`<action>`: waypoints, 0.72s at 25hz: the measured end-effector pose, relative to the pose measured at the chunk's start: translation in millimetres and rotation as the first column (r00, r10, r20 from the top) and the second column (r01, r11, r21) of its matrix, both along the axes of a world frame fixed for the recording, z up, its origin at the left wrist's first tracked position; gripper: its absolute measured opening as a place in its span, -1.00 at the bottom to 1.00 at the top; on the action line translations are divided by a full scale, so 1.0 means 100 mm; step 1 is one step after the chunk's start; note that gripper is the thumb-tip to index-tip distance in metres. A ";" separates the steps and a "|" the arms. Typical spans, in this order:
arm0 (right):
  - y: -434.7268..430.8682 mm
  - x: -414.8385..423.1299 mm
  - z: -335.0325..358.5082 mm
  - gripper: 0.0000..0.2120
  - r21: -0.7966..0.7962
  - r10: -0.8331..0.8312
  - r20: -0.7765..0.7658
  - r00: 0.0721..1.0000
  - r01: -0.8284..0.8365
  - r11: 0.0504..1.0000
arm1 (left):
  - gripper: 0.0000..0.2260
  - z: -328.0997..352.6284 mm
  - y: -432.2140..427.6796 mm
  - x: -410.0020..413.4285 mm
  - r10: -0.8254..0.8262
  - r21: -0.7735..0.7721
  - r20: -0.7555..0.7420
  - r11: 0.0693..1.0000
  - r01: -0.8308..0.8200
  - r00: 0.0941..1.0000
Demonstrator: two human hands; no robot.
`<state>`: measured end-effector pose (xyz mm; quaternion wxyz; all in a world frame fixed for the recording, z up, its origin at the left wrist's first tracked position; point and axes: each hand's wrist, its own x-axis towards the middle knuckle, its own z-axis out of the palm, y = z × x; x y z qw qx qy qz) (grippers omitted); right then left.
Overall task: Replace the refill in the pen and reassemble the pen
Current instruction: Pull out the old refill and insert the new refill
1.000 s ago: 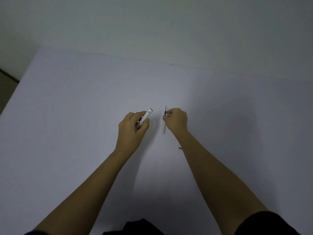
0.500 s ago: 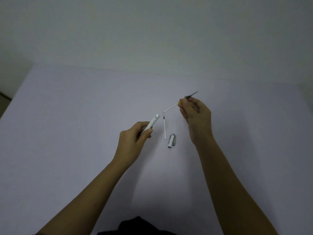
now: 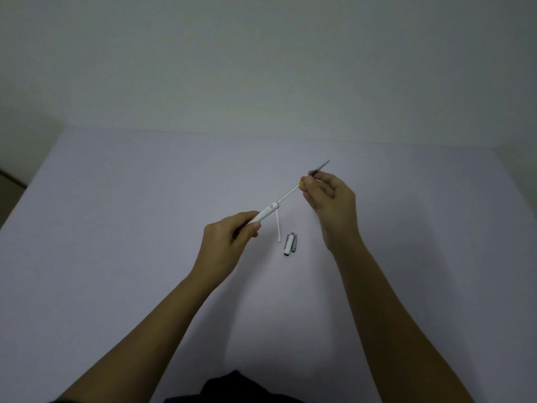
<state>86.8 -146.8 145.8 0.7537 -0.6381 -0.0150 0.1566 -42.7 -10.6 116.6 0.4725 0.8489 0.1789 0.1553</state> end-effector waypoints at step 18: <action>0.01 -0.02 -0.22 -0.84 -0.324 0.188 0.051 0.981 -0.161 0.932 | -0.87 0.06 -0.04 0.10 0.106 0.155 0.091 0.981 -0.119 0.990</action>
